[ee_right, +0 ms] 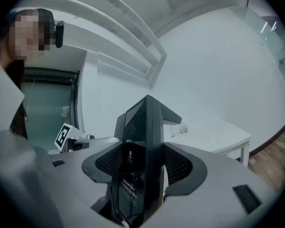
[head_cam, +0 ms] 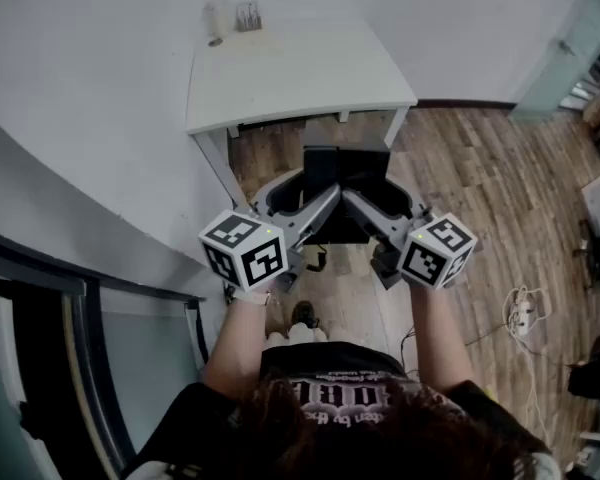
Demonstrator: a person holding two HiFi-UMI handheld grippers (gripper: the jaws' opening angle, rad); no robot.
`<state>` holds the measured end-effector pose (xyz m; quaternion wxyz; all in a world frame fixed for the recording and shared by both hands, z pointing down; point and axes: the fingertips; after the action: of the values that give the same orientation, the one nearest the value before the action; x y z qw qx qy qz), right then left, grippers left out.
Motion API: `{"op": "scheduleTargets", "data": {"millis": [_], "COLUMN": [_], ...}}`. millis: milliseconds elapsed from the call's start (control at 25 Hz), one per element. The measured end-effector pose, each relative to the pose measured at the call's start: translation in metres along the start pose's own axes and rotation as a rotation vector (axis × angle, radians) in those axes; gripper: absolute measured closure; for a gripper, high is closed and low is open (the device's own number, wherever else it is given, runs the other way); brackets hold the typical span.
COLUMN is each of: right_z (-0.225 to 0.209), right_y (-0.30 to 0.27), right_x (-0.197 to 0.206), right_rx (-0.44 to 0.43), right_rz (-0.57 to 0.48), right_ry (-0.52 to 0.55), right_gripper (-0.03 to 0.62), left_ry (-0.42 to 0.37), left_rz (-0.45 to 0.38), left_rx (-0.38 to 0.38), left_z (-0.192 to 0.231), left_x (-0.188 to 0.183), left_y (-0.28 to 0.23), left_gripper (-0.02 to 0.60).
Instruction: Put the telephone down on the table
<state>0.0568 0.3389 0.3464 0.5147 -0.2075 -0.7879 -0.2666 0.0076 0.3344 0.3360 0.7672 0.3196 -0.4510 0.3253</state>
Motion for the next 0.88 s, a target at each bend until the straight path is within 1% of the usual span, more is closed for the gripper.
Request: {"op": "scheduleTargets", "data": {"millis": [200, 360, 640, 880], "right_z": [-0.005, -0.013, -0.03, -0.053], "right_y": [-0.003, -0.013, -0.037, -0.076], "right_x": [0.004, 0.004, 0.003, 0.005], "right_rx": [0.0, 0.007, 0.016, 0.034], "right_rz": [0.016, -0.015, -0.009, -0.004], "right_ry": [0.028, -0.01, -0.01, -0.028], "right_gripper": [0.306, 0.306, 0.306, 0.306], "left_ry": [0.012, 0.005, 0.011, 0.015], "left_rz": [0.018, 0.005, 0.007, 0.023], "left_rx": [0.0, 0.006, 0.012, 0.018], "left_z": [0.007, 0.017, 0.041, 0.08], "left_x": [0.005, 0.001, -0.005, -0.017], "left_y": [-0.002, -0.009, -0.025, -0.045], "left_gripper": [0.367, 0.367, 0.367, 0.367]}}
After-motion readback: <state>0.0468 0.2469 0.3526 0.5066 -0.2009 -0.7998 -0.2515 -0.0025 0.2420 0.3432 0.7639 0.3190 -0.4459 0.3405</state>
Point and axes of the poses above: the fingertips, and each gripper's own axes: y backward along the fingers, z to its left, x out of its underside, and after that the axes turned 12 degrees about -z, right-handed
